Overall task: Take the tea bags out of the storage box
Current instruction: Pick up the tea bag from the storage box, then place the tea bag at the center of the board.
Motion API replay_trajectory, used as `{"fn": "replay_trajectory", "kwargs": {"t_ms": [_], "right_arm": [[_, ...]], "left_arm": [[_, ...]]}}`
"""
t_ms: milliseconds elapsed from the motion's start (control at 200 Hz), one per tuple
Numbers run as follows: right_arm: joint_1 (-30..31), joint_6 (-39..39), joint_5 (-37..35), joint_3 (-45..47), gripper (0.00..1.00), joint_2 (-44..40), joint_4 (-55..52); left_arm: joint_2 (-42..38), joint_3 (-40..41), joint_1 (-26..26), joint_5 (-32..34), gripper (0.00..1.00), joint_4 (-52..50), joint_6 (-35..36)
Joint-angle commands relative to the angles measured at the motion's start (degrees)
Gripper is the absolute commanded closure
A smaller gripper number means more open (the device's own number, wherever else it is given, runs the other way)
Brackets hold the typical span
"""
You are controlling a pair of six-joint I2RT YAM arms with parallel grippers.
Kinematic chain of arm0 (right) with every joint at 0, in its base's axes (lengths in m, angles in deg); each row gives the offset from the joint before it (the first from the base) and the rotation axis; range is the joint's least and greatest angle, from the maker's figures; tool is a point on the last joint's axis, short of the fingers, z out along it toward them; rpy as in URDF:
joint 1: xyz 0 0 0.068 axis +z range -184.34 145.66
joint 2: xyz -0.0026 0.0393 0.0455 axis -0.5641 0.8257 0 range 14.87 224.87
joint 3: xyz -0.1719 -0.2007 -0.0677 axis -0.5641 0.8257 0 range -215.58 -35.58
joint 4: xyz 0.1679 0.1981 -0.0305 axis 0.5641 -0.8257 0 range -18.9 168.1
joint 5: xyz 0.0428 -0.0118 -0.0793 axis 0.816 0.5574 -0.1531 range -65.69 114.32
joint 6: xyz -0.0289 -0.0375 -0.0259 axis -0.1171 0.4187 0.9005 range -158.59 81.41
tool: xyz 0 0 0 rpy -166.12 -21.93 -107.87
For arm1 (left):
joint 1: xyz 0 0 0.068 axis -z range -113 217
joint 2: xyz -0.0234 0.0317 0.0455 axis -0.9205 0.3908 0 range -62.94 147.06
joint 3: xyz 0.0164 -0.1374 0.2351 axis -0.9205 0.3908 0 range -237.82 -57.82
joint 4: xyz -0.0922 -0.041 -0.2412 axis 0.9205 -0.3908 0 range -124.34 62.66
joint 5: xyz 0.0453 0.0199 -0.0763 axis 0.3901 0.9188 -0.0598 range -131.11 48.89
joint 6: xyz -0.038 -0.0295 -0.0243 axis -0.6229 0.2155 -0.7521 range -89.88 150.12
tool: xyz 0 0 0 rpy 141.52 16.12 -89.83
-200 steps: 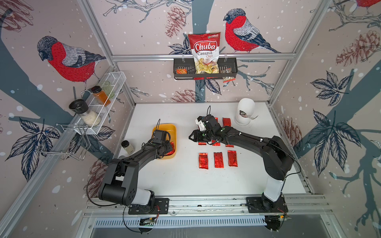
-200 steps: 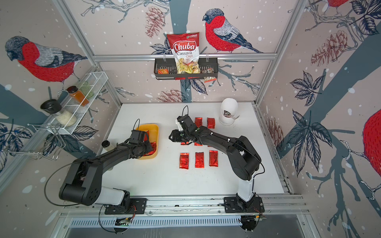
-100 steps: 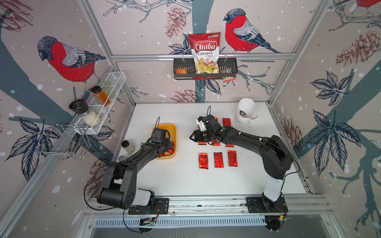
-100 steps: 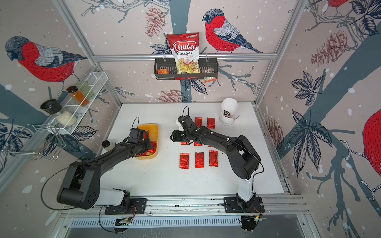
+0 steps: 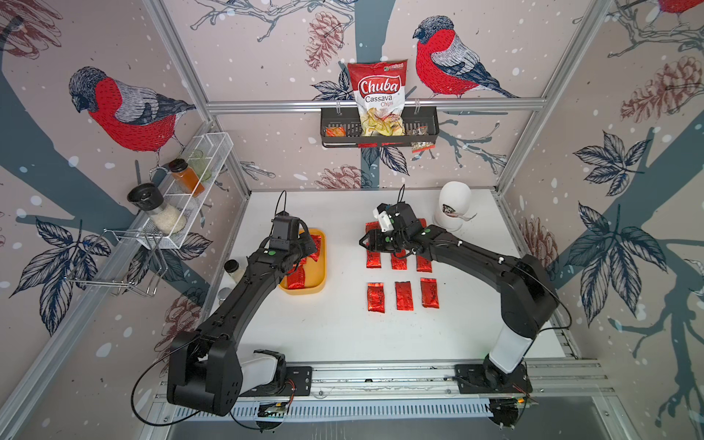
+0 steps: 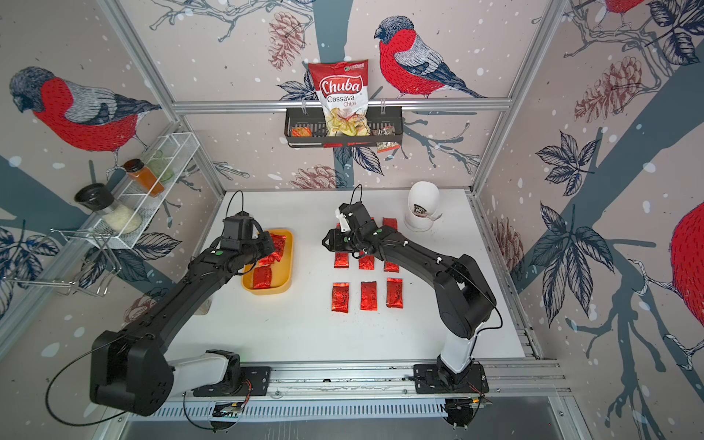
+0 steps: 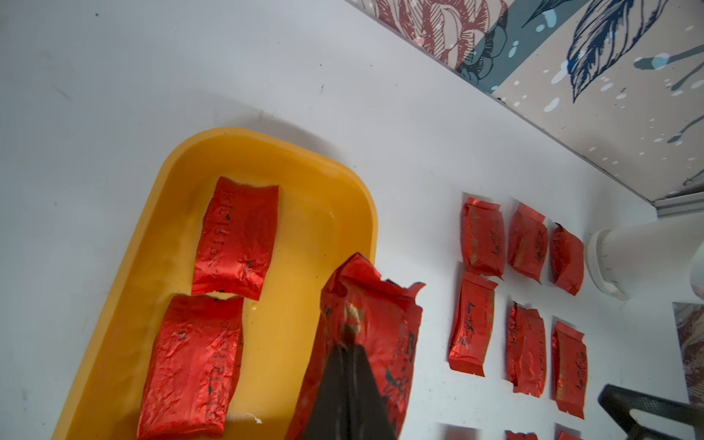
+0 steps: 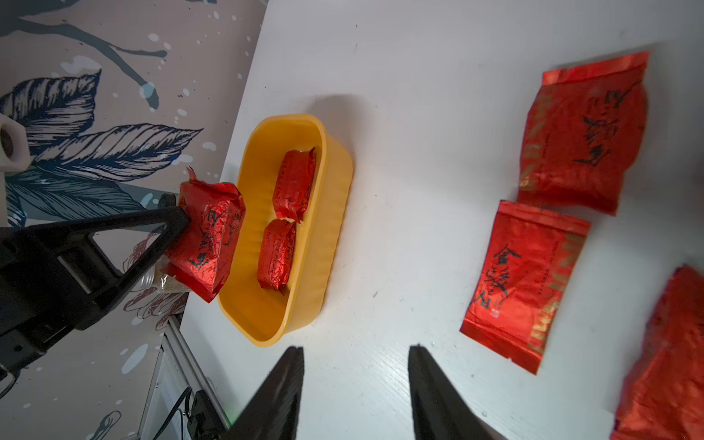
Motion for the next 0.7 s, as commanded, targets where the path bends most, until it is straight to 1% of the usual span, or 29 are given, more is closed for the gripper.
{"fn": "replay_trajectory", "kwargs": {"t_ms": [0,110,220,415,550,695], "right_arm": [[-2.3,1.3,-0.5,1.0,0.50,-3.0,-1.7],[-5.3,1.7,-0.4,2.8,0.50,-6.2,-2.4],[-7.5,2.1,-0.5,4.8,0.50,-9.5,-3.3],[-9.7,2.0,-0.6,8.3,0.49,-14.3,-4.0],[-9.9,1.7,-1.1,10.2,0.49,-16.2,-4.3],[-10.2,1.5,-1.5,11.5,0.49,-17.5,-4.4]], "left_arm": [[2.4,-4.3,2.1,-3.0,1.00,-0.1,-0.4],[7.3,-9.0,5.6,-3.1,1.00,1.5,-1.5],[13.2,-13.0,7.8,-3.0,1.00,4.1,-2.6],[24.6,-18.7,8.2,-3.8,1.00,10.0,-5.6],[32.7,-24.0,8.4,-3.0,1.00,11.6,-7.2],[39.6,-29.0,8.7,-2.2,1.00,12.2,-8.9]]}}
